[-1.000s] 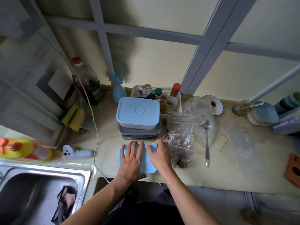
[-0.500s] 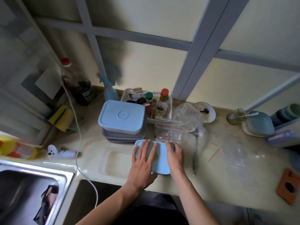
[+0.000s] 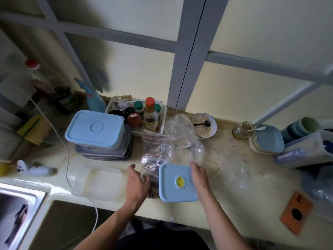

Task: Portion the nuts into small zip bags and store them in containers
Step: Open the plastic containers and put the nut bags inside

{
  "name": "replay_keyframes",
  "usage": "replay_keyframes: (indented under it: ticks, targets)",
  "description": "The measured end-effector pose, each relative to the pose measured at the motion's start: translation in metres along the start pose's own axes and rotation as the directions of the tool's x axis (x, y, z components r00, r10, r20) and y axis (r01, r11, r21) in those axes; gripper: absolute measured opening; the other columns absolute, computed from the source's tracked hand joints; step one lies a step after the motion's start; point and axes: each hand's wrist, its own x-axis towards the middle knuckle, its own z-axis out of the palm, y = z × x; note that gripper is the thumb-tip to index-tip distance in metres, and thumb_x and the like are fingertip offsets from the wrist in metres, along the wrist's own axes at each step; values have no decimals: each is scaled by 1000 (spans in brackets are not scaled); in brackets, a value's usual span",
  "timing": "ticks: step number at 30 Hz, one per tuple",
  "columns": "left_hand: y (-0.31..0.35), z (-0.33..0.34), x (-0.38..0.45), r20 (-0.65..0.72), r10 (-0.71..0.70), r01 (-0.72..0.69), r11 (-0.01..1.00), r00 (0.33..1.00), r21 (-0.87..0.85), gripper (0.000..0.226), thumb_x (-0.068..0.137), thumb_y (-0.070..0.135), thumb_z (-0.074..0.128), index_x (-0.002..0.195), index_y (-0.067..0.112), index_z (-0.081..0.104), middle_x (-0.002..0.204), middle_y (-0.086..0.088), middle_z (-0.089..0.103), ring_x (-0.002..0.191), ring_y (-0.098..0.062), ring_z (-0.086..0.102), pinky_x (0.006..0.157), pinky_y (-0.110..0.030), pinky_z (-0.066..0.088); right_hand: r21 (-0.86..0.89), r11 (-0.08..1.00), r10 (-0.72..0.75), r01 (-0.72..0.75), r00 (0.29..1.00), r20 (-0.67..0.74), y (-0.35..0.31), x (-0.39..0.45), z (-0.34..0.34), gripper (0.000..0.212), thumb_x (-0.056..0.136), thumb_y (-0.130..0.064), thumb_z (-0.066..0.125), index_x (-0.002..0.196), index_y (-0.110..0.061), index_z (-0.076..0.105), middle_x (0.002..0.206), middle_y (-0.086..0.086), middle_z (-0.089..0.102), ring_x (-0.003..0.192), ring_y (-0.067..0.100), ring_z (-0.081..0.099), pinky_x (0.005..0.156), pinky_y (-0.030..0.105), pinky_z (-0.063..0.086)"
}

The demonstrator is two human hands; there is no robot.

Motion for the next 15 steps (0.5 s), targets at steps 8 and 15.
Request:
replay_keyframes:
  ticks: [8, 15]
  targets:
    - [-4, -5, 11, -140, -185, 179, 982, 973, -52, 50, 87, 21, 73, 123, -1, 48, 113, -19, 55, 93, -28, 55, 82, -34, 44, -410, 855, 8, 318, 782, 623, 1, -3, 32, 33, 89, -51, 67, 78, -20, 64, 72, -3, 54, 68, 10, 50, 59, 26, 36]
    - [-11, -5, -8, -100, -308, 302, 951, 946, -68, 38, 96, 28, 57, 122, 6, 39, 81, -2, 67, 87, -32, 63, 76, -37, 44, -435, 846, 15, 307, 803, 596, -2, -8, 44, 46, 93, -46, 65, 63, -18, 44, 61, 4, 42, 52, 13, 38, 45, 25, 25]
